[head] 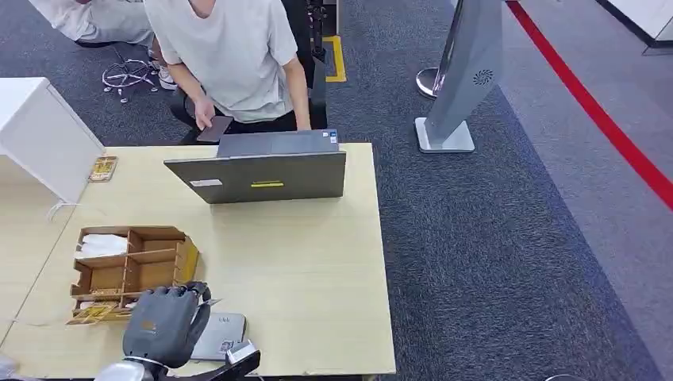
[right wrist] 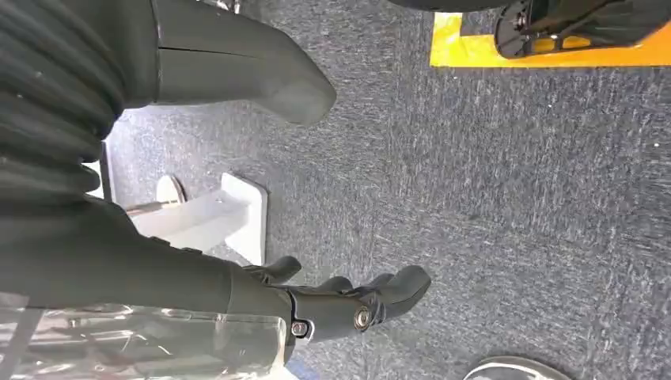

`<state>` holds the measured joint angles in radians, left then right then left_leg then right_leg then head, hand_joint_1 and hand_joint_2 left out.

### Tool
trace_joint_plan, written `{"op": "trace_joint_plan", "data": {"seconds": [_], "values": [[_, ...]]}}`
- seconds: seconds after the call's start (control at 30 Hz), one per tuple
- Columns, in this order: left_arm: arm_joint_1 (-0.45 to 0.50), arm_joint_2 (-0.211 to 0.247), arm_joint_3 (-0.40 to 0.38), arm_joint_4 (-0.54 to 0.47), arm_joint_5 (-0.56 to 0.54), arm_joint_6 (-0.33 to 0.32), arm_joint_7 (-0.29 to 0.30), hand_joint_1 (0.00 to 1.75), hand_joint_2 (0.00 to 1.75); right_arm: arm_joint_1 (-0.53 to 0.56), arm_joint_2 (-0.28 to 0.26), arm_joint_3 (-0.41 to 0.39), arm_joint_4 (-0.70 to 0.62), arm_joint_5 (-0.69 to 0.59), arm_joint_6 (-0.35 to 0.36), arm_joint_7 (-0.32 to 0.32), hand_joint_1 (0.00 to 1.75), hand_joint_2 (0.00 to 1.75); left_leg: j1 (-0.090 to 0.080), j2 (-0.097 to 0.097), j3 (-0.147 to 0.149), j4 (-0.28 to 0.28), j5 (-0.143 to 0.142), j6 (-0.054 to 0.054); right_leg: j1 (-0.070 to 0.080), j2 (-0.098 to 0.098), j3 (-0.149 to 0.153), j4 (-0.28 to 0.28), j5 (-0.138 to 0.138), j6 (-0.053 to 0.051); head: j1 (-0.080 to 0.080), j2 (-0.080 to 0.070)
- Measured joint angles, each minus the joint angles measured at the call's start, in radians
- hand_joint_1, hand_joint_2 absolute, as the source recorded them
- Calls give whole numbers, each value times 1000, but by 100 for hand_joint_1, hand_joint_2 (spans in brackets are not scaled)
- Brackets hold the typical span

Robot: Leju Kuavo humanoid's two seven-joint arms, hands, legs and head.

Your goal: Pass the card to the sensor for recognition and then transmit it.

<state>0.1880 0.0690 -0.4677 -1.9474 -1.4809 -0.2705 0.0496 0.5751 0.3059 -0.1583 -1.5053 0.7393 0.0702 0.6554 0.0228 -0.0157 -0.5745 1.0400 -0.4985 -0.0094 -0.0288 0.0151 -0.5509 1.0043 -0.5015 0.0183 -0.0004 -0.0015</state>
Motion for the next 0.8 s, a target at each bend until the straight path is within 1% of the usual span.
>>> {"op": "trace_joint_plan", "data": {"seconds": [0.17, 0.3, 0.6, 0.7, 0.8], "values": [[0, 0, 0, 5, -2, 0, 1, 175, 175, -5, 0, -5, 10, 0, 0, 0, 0, 175, 0, 0, 0, 0, 0, 0, 0, 0, 0, 0, 0, 0, 0, 0], [0, 0, 0, 11, -10, -17, 11, 175, 175, -7, 0, -7, 15, 0, 0, 0, 0, 175, 0, 0, 0, 0, 0, 0, 0, 0, 0, 0, 0, 0, 0, 0], [0, 0, 0, 41, -22, -129, 30, 175, 175, -16, 0, -20, 16, 5, 21, 0, 0, 175, 0, 0, 0, 0, 0, 0, 0, 0, 0, 0, 0, 0, 0, 0], [0, 0, 0, 60, -22, -196, 32, 175, 175, -22, 0, -24, 16, 21, 39, 0, 0, 175, 0, 0, 0, 0, 0, 0, 0, 0, 0, 0, 0, 0, 0, 0], [0, 0, -3, 83, -22, -227, 34, 175, 175, -31, 0, -28, 16, 23, 49, 0, 0, 175, 0, 0, 0, 0, 0, 0, 0, 0, 0, 0, 0, 0, 0, 0]]}}
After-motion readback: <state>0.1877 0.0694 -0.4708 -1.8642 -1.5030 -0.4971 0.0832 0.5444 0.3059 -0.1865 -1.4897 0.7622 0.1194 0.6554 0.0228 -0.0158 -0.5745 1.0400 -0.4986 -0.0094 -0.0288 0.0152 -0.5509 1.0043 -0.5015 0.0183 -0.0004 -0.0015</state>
